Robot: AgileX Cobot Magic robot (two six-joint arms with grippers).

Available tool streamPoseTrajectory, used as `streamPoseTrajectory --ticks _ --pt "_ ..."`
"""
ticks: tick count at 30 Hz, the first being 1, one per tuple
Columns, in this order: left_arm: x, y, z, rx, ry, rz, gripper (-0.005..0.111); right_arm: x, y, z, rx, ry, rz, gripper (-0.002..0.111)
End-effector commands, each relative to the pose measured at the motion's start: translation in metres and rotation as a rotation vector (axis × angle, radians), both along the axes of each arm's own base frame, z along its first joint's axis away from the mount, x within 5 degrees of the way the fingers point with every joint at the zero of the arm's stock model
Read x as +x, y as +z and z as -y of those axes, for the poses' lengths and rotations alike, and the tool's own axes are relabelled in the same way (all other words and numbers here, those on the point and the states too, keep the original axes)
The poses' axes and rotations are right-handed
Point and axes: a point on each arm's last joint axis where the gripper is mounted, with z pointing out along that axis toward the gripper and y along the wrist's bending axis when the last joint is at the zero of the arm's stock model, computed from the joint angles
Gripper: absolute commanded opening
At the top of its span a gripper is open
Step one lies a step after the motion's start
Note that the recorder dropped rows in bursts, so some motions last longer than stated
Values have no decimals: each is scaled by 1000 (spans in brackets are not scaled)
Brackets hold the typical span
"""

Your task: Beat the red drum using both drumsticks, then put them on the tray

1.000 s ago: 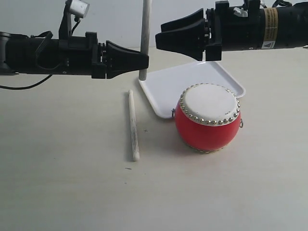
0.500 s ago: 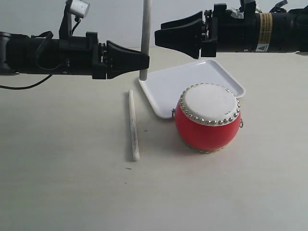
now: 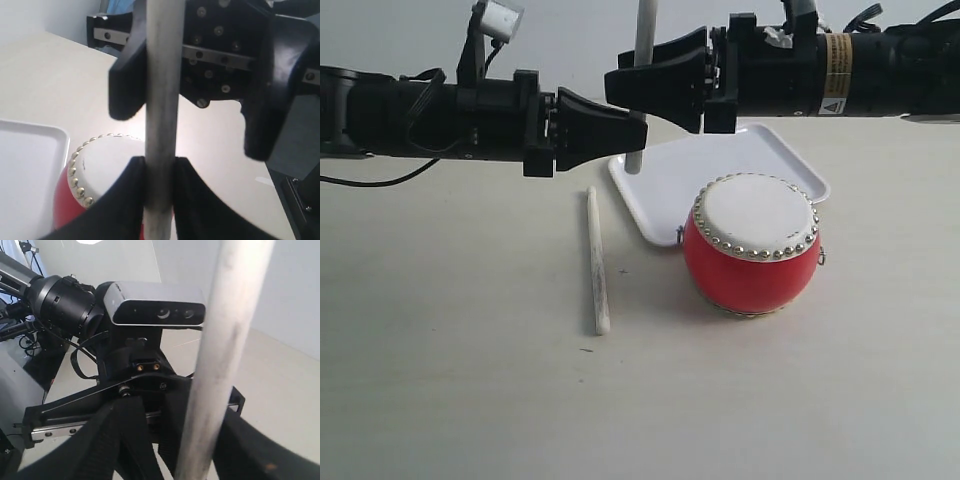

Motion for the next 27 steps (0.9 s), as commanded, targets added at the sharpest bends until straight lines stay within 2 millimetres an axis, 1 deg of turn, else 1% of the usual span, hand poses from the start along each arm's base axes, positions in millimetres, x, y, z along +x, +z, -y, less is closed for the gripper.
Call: streamPoseTrajectory --ticks 1,3,4,5,6,11,12,17,19,21,22,24,26,27 --pt "1 4 1 -17 2 8 0 1 2 -1 12 0 13 51" --pt "1 4 1 -17 2 8 0 1 2 -1 12 0 13 51" --pt "1 4 1 -17 2 8 0 1 2 -1 12 0 13 48" --pt "1 4 1 -17 2 8 0 1 2 -1 12 0 13 42" --pt "1 4 2 -17 0 8 0 1 2 -1 12 0 13 32" --pt "1 5 4 -19 -3 7 0 1 2 -1 12 0 13 3" --pt "1 5 4 -19 -3 7 0 1 2 -1 12 -1 8 0" --pt "1 5 4 -19 -4 7 0 1 2 -1 12 -1 8 0" --pt "2 6 4 -21 -2 0 6 1 2 -1 12 -1 8 0" --pt "2 7 4 -24 1 -23 20 1 2 -1 12 -1 8 0" --pt "3 8 4 -25 3 -37 29 1 2 -1 12 -1 8 0" --pt "3 8 4 -25 3 -37 52 1 2 -1 12 -1 8 0" --pt "3 8 4 -25 3 -39 78 1 5 1 16 -7 8 0" --pt "3 8 4 -25 4 -47 86 1 7 4 21 -15 0 0"
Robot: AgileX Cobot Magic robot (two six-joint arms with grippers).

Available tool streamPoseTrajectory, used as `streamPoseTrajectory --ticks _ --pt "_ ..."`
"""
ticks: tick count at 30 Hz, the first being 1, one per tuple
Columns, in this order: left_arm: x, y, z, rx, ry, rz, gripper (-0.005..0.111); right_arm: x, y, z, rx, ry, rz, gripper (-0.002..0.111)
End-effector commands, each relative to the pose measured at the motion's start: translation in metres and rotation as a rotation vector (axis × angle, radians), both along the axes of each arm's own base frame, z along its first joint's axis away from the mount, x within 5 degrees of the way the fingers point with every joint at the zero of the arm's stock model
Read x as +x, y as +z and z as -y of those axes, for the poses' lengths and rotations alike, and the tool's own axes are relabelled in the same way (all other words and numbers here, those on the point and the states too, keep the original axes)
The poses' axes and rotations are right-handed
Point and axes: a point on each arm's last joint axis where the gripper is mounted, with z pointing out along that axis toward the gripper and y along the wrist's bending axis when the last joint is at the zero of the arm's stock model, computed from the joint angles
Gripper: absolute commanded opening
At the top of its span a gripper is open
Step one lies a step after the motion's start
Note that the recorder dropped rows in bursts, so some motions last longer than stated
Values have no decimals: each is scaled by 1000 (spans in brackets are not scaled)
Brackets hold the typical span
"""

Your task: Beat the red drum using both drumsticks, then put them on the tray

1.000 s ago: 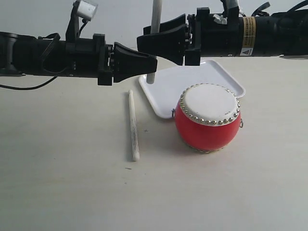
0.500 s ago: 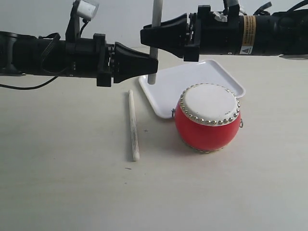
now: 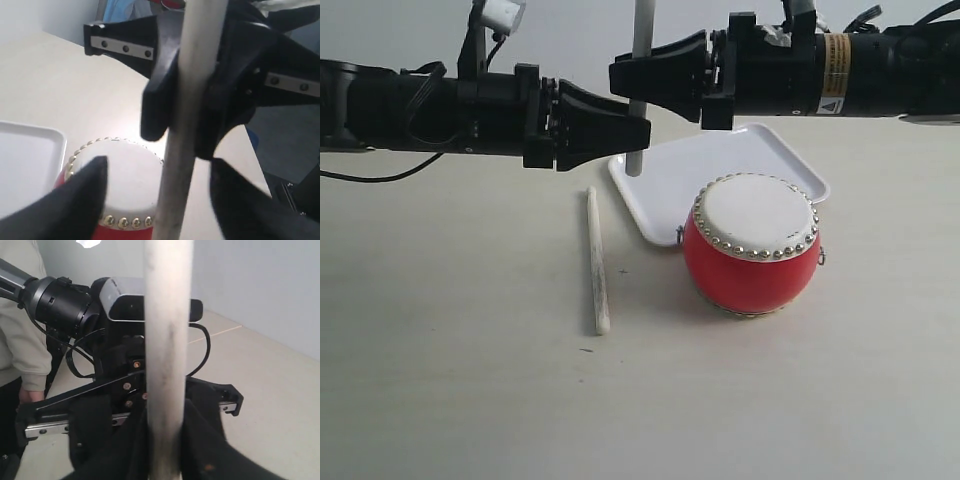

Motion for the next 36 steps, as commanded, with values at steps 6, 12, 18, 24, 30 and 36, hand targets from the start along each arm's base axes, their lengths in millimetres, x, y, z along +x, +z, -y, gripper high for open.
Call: streamPoseTrajectory --ticks 6,12,18,24,30,36 --pt "1 3 2 -19 15 -49 81 5 28 33 -61 -168 -113 0" --pt "16 -10 -3 140 215 -116 82 8 41 73 -250 -441 -205 0" --pt "30 -28 -14 480 645 -237 82 7 47 83 -314 -540 -204 0" --pt "14 -23 13 603 653 -363 82 7 47 83 -303 -544 -218 0" --pt "9 -4 22 942 785 -351 80 6 46 83 -309 -535 -225 0" --pt "-8 6 32 1139 894 -329 79 5 46 82 -301 -523 -242 0"
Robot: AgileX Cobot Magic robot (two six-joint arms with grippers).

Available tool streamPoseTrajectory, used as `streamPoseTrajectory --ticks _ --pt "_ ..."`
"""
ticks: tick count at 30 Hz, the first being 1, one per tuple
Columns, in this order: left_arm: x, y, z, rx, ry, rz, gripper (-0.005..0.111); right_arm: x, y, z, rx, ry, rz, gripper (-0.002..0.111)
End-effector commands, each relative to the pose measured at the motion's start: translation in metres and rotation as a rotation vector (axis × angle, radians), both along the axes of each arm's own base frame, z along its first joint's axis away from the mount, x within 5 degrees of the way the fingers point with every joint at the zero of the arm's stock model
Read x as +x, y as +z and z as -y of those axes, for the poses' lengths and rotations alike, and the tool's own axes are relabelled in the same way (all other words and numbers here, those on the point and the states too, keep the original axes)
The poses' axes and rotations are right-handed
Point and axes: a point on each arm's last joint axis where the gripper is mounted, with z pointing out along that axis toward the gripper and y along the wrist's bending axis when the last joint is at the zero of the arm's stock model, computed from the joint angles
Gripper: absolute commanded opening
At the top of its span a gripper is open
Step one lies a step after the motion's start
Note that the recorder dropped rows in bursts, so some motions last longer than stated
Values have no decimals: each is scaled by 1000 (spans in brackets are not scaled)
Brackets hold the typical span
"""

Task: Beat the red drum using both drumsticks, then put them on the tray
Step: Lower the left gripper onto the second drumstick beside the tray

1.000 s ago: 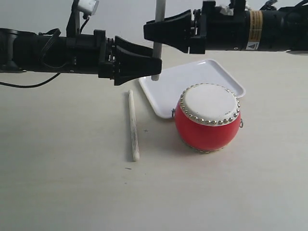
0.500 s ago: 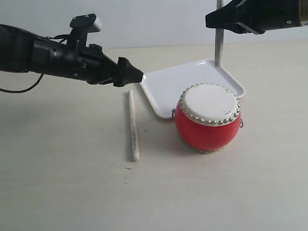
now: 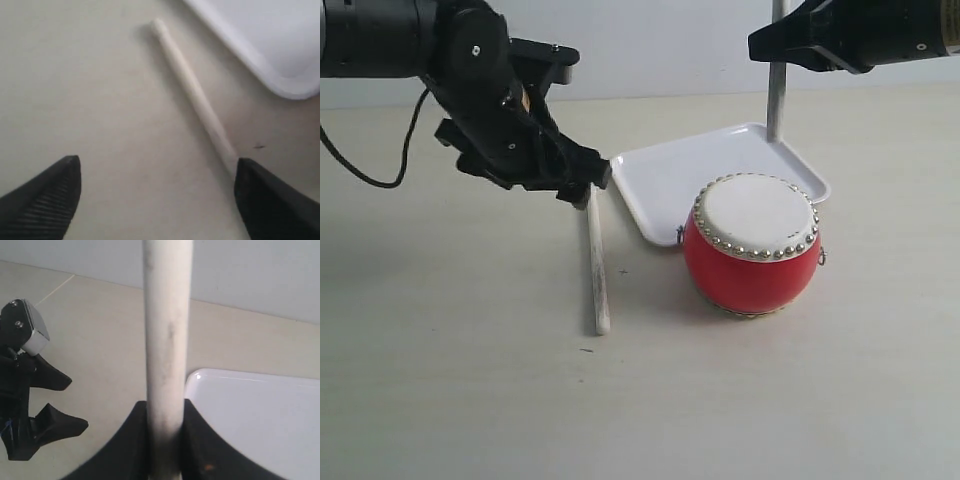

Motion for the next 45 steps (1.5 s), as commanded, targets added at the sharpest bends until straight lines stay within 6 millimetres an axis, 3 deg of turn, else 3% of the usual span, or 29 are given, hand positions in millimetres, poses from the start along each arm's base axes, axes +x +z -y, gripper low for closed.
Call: streamPoseTrajectory --ticks 1,5,13,26,38,45 --pt "-13 7 11 55 59 -11 79 -1 5 1 5 4 8 0" --pt "-21 0 22 -34 100 -103 79 -1 5 1 6 3 6 0" --pt "-24 -7 25 -87 206 -176 79 -5 6 -2 44 46 -25 0" --pt "-11 -72 38 -57 206 -212 79 -6 5 -3 50 63 -30 0" --pt "-5 -90 42 -37 178 -221 79 -6 5 -3 50 63 -30 0" --pt "-5 -88 42 -24 181 -232 53 -6 5 -3 49 62 -29 0"
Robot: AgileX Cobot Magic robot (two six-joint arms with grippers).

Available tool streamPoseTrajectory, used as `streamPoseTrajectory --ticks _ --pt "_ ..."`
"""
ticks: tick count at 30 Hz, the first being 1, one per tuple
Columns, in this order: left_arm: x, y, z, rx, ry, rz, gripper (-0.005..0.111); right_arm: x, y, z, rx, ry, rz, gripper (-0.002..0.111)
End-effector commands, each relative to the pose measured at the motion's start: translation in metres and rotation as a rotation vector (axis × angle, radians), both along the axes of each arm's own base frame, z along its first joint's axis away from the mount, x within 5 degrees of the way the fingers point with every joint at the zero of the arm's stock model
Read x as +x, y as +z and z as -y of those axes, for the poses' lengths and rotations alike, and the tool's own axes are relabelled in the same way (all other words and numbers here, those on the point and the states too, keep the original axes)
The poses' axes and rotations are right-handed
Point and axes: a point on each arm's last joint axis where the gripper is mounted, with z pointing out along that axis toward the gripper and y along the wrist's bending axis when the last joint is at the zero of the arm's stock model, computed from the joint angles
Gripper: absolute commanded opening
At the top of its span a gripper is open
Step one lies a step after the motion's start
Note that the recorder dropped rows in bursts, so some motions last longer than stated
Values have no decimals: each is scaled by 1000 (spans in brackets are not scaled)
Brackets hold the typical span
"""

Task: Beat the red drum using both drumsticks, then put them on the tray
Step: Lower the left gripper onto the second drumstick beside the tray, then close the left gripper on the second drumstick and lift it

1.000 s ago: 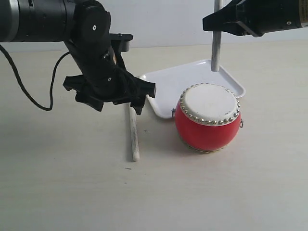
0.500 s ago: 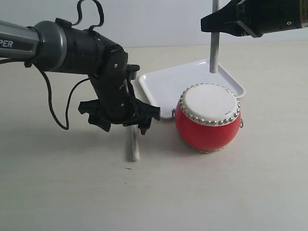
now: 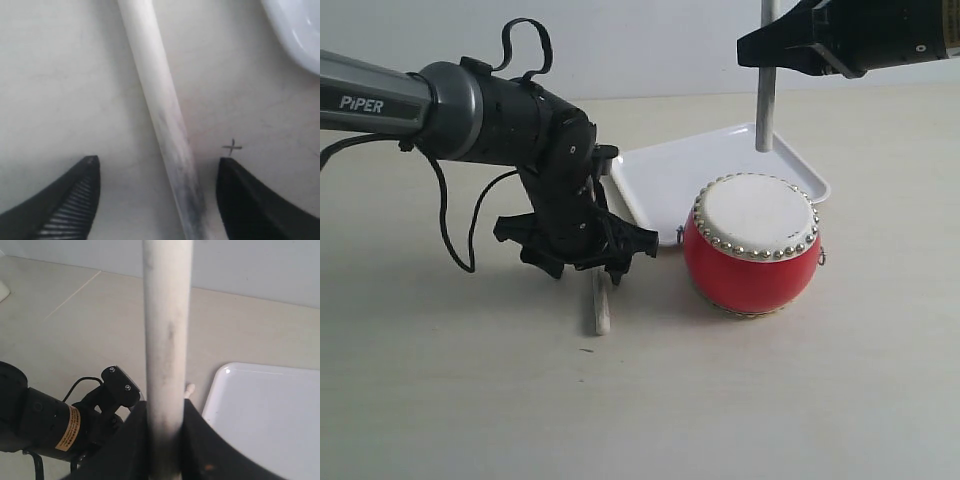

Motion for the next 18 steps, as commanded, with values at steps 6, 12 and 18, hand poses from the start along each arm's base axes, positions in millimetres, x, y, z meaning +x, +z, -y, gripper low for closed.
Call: streamPoseTrajectory --ticks 6,12,18 --pt "-2 3 0 17 0 -22 53 0 4 2 1 -4 16 0" --pt "-3 3 -1 28 1 -34 46 0 4 2 1 -4 16 0" --pt "-5 2 -3 50 2 -58 29 0 4 2 0 -3 17 0"
